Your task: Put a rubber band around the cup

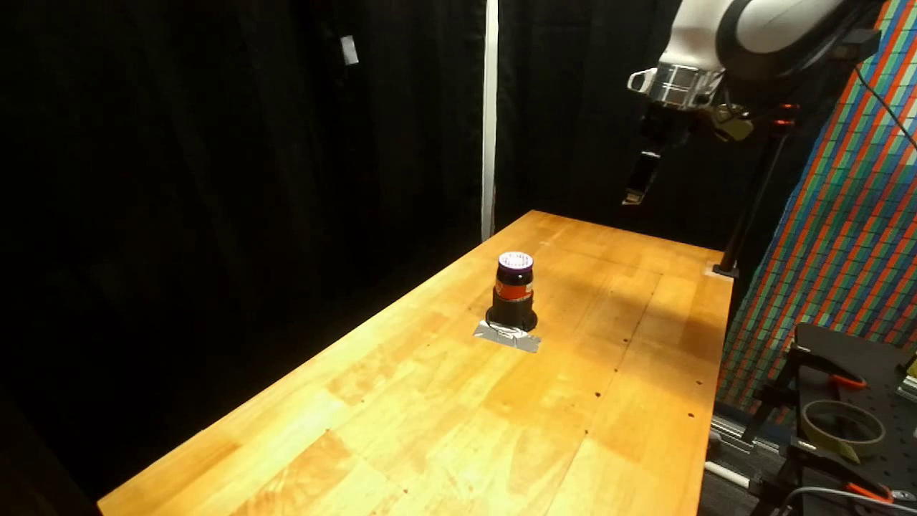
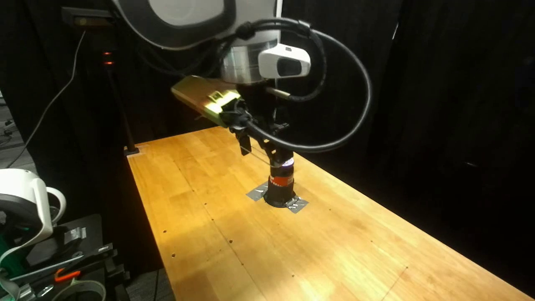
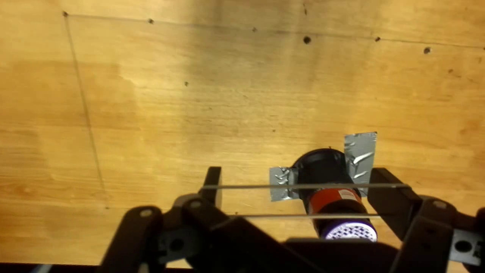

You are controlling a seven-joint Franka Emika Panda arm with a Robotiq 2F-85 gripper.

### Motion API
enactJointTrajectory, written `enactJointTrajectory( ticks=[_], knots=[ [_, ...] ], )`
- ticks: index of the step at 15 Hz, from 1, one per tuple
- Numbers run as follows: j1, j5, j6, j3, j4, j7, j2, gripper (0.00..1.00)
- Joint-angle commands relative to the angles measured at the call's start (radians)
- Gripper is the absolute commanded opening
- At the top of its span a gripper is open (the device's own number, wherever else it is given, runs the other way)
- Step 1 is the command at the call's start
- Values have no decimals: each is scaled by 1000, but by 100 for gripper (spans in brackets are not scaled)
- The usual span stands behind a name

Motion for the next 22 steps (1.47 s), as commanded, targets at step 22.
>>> enactJointTrajectory(
  ticks=[22],
  knots=[
    [15, 25, -384, 135, 1103, -7, 926, 100]
  ],
)
